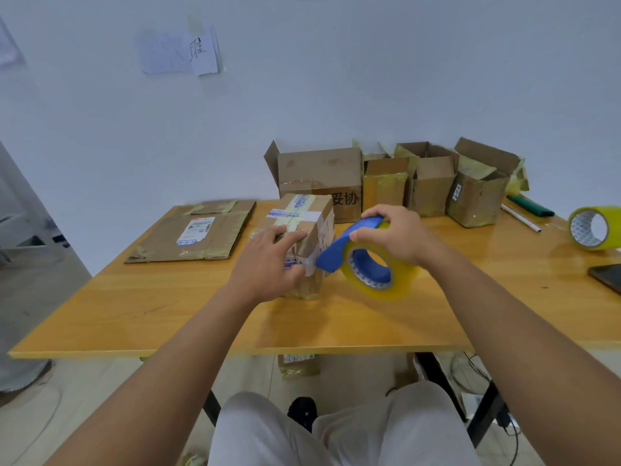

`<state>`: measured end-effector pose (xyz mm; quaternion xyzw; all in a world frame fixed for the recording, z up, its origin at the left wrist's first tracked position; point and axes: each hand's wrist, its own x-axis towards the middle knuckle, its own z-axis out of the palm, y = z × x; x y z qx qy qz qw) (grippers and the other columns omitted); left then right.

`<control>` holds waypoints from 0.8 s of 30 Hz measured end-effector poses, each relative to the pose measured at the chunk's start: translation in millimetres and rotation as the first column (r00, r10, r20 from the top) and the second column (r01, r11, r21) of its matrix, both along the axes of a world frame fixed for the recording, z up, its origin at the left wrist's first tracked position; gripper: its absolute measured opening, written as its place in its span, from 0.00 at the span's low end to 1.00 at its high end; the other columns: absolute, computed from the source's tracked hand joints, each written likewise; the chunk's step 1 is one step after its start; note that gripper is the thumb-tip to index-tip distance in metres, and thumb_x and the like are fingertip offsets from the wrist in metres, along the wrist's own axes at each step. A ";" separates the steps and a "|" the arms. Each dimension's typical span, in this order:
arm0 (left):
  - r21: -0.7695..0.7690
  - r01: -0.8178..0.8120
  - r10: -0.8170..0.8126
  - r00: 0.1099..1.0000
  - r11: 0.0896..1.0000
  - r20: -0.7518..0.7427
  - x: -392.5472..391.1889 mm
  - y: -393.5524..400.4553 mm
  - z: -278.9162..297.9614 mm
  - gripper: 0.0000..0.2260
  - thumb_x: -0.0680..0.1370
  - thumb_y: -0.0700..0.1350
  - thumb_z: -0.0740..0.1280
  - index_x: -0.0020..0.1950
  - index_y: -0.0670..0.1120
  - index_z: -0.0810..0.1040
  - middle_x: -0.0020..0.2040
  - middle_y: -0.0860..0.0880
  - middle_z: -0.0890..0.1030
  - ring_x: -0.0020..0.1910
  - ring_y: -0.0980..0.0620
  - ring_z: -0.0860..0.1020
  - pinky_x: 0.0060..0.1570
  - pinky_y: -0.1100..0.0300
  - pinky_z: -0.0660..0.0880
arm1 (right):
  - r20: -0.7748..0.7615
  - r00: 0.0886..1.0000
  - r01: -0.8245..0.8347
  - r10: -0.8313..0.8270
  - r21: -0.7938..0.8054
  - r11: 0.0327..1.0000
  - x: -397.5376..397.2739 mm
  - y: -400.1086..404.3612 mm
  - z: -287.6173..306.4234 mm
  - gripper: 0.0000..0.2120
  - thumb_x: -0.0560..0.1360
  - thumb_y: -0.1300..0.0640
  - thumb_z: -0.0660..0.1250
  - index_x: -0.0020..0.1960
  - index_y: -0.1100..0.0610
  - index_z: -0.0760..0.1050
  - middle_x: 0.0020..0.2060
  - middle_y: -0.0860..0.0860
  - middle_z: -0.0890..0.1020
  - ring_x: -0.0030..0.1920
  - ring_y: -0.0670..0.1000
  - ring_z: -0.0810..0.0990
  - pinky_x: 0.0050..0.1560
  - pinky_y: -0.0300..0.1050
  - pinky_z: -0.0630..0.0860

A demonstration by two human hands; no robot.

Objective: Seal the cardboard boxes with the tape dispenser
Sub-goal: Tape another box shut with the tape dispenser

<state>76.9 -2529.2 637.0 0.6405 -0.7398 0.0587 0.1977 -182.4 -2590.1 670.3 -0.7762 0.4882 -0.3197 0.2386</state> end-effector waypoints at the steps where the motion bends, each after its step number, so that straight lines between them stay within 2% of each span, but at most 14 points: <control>1: -0.007 -0.003 0.003 1.000 1.000 -0.013 -2.3 0.4 0.9 0.29 0.73 0.59 0.60 0.75 0.59 0.66 0.71 0.48 0.69 0.69 0.47 0.66 0.65 0.49 0.69 | 0.051 0.998 0.048 -0.048 -0.009 0.999 -2.2 -0.1 -4.8 0.22 0.69 0.37 0.72 0.58 0.45 0.75 0.51 0.45 0.77 0.46 0.44 0.76 0.39 0.40 0.72; 4: -0.027 -0.030 0.028 0.998 0.999 -0.062 -10.0 3.1 1.7 0.30 0.71 0.60 0.56 0.73 0.57 0.70 0.68 0.48 0.72 0.65 0.47 0.69 0.63 0.50 0.70 | 0.059 0.985 0.170 -0.165 -0.085 0.982 -2.4 3.5 -20.7 0.24 0.68 0.35 0.70 0.59 0.43 0.71 0.47 0.44 0.75 0.42 0.43 0.75 0.36 0.41 0.72; 6: -0.051 -0.047 0.043 0.996 0.998 -0.081 -13.3 2.7 1.1 0.30 0.70 0.61 0.55 0.71 0.56 0.72 0.66 0.48 0.73 0.64 0.48 0.69 0.62 0.50 0.70 | 0.092 0.963 0.265 -0.255 -0.122 0.957 0.2 6.6 -31.6 0.26 0.70 0.36 0.70 0.63 0.45 0.71 0.46 0.45 0.75 0.40 0.43 0.75 0.35 0.43 0.74; 9: -0.069 -0.066 0.061 0.995 0.995 -0.076 -16.3 3.2 -0.8 0.30 0.70 0.62 0.54 0.71 0.56 0.72 0.65 0.47 0.73 0.64 0.47 0.68 0.64 0.48 0.69 | 0.171 0.923 0.366 -0.343 -0.127 0.922 5.9 8.4 -49.0 0.29 0.71 0.38 0.70 0.67 0.47 0.69 0.45 0.47 0.75 0.38 0.45 0.74 0.32 0.41 0.71; 15: -0.036 -0.089 0.084 0.989 0.995 -0.118 -21.8 7.1 4.3 0.34 0.68 0.64 0.49 0.72 0.57 0.71 0.66 0.46 0.72 0.65 0.48 0.67 0.64 0.50 0.66 | 0.329 0.877 0.409 -0.349 -0.130 0.903 19.7 13.9 -79.4 0.29 0.73 0.40 0.71 0.70 0.50 0.69 0.50 0.45 0.75 0.48 0.49 0.75 0.41 0.43 0.69; 18: -0.040 -0.102 0.094 0.982 0.994 -0.161 -26.3 6.8 6.5 0.35 0.68 0.66 0.48 0.69 0.56 0.73 0.64 0.47 0.73 0.64 0.48 0.67 0.63 0.49 0.66 | 0.336 0.872 0.416 -0.357 -0.120 0.902 19.8 15.5 -81.8 0.28 0.75 0.40 0.69 0.70 0.49 0.67 0.51 0.46 0.75 0.50 0.51 0.75 0.45 0.45 0.71; 21: -0.078 -0.164 0.148 0.973 0.983 -0.176 -31.7 2.2 1.6 0.29 0.73 0.68 0.53 0.66 0.55 0.76 0.62 0.46 0.74 0.64 0.47 0.69 0.64 0.49 0.66 | 0.324 0.871 0.416 -0.370 -0.085 0.905 11.6 16.4 -82.0 0.27 0.77 0.39 0.67 0.71 0.49 0.66 0.53 0.48 0.76 0.53 0.53 0.76 0.47 0.49 0.74; 24: -0.142 -0.224 0.194 0.960 0.964 -0.201 -39.3 -5.7 -3.8 0.20 0.78 0.64 0.60 0.61 0.53 0.78 0.60 0.45 0.76 0.62 0.44 0.70 0.62 0.48 0.66 | 0.257 0.892 0.402 -0.371 -0.080 0.912 6.0 15.9 -80.9 0.30 0.78 0.38 0.64 0.75 0.50 0.64 0.58 0.51 0.77 0.56 0.55 0.76 0.52 0.51 0.76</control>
